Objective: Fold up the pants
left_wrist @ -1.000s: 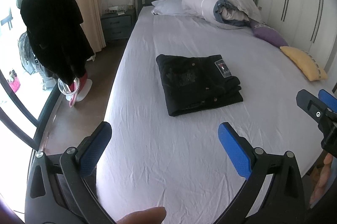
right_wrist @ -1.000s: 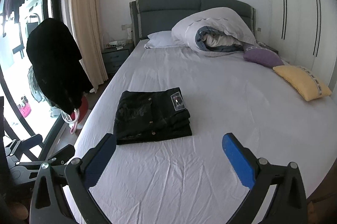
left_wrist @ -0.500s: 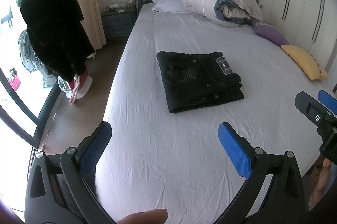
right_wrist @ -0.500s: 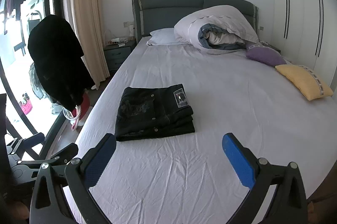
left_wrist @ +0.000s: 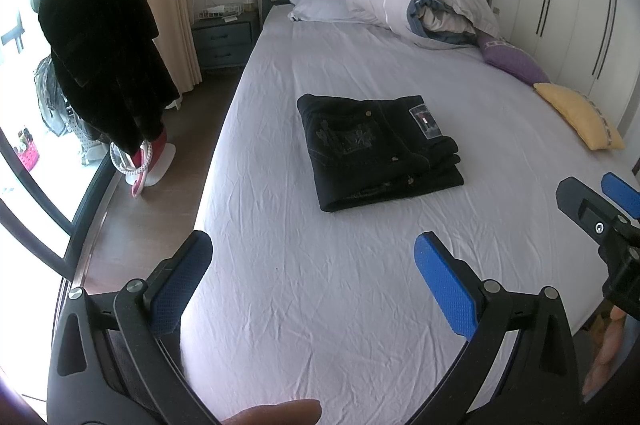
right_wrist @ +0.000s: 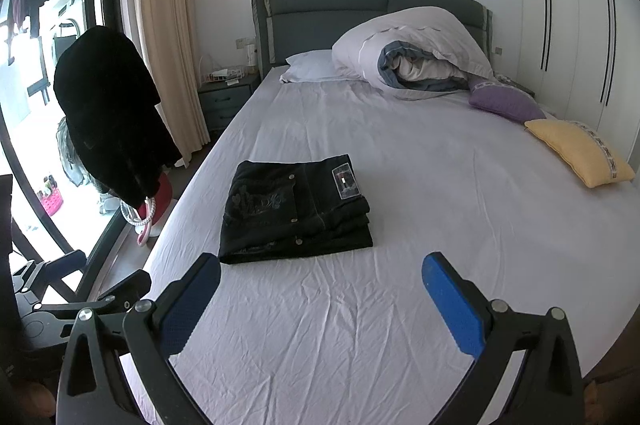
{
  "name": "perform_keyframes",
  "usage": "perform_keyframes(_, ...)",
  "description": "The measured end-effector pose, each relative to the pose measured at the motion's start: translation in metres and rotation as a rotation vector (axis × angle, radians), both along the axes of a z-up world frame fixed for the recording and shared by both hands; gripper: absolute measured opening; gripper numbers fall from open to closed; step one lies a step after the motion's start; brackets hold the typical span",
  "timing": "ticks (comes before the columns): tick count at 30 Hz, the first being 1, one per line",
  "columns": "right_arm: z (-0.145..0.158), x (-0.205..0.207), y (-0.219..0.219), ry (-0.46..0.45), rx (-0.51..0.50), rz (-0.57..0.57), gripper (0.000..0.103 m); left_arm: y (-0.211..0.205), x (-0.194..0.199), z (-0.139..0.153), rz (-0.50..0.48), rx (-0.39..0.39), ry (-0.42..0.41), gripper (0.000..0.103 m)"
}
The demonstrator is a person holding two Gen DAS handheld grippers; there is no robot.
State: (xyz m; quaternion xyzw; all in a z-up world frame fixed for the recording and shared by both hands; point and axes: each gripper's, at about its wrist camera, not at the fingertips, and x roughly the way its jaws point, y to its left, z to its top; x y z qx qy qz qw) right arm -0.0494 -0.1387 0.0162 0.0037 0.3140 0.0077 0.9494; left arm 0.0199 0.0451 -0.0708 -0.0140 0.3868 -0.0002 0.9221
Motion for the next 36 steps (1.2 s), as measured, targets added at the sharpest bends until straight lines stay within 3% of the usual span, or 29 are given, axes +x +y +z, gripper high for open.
perform_keyframes(36, -0.012, -0.005, 0.000, 0.011, 0.003, 0.006, 0.103, 0.001, -0.002, -0.008, 0.006, -0.005, 0.016, 0.103)
